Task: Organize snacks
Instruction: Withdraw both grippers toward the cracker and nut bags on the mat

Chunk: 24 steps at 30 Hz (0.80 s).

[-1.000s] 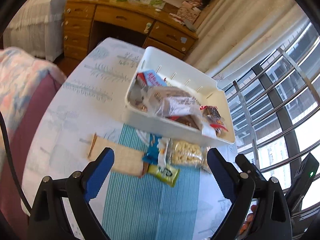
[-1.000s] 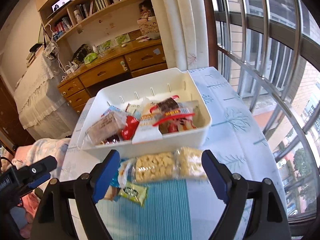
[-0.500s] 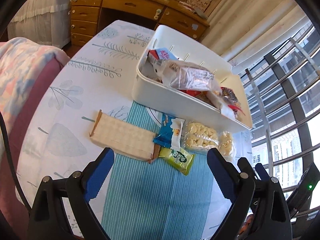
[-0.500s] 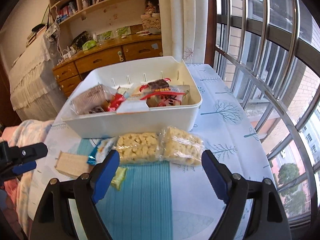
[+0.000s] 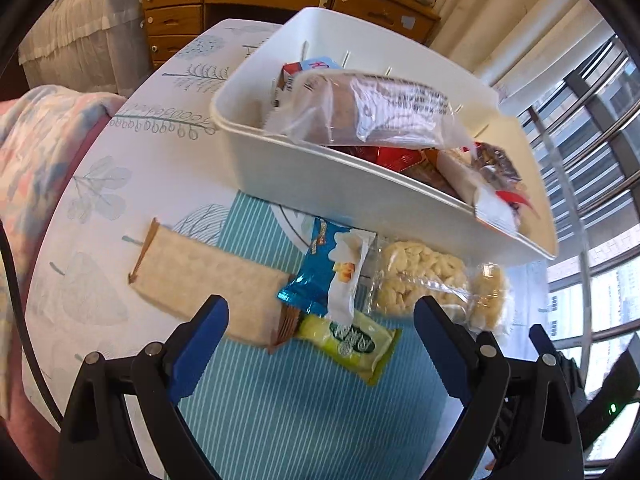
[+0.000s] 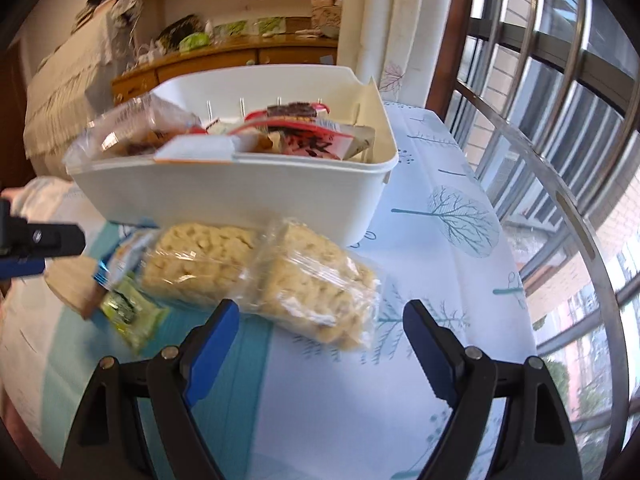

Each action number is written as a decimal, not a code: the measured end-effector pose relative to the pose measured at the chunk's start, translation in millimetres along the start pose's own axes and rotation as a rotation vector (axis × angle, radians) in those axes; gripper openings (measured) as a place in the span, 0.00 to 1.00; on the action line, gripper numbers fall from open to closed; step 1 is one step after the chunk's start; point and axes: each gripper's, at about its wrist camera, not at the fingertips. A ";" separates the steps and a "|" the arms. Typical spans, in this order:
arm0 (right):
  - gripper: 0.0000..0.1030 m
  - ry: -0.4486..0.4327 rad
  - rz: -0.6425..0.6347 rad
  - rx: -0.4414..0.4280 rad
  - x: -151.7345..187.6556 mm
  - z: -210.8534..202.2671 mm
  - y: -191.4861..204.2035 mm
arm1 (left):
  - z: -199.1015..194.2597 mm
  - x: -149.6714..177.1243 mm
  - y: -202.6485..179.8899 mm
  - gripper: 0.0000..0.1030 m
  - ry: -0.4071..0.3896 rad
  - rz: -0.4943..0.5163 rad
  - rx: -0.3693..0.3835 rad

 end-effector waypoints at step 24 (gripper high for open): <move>0.82 0.053 -0.123 -0.151 -20.0 52.1 -17.8 | 66.3 -47.0 -15.3 0.62 0.108 -0.060 -0.104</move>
Point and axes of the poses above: each gripper's, at about its wrist camera, not at the fingertips, and z roughly the way its jaws point, y to its left, x to its underside, and after that the axes turned 7 degrees about y, right-handed
